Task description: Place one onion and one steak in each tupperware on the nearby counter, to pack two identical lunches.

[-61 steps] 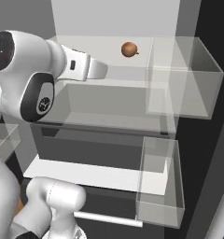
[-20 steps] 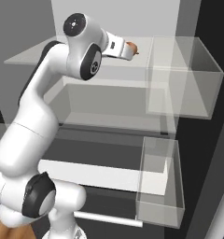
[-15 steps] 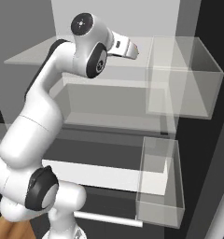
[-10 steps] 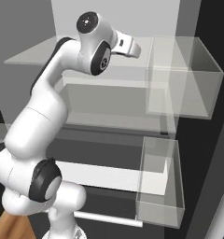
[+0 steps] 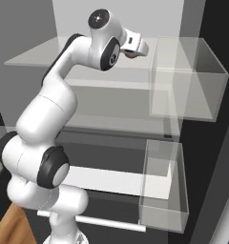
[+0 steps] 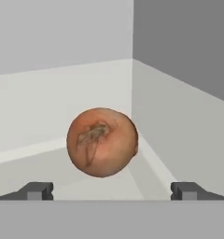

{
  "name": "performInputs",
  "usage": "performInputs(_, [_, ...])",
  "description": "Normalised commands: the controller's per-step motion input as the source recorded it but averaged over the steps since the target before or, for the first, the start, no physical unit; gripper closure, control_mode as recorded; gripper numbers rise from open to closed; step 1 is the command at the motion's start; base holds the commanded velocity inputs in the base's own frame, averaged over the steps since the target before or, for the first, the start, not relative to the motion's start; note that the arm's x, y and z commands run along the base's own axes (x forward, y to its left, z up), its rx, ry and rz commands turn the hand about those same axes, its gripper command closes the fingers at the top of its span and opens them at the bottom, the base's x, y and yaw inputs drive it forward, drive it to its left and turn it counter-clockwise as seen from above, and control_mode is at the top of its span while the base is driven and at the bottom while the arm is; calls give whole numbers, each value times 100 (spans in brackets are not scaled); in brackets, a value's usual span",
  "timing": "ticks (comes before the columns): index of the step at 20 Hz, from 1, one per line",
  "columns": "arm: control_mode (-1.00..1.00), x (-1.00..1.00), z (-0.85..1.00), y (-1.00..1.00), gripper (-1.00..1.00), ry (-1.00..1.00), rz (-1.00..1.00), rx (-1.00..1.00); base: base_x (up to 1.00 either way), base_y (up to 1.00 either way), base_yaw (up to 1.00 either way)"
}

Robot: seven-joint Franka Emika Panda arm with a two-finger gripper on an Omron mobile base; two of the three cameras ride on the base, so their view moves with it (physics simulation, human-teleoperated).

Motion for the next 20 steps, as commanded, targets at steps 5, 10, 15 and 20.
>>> performInputs(5, [-100,40,-14,-7,-100,2,0,0,0,0,0])
performInputs(10, [-100,39,-12,0,-100,1,0,0,0,0,0])
performInputs(15, [-100,29,-11,-6,-100,1,0,0,0,0,0])
performInputs(20, [-100,15,-15,-11,100,4,0,0,0,0,0])
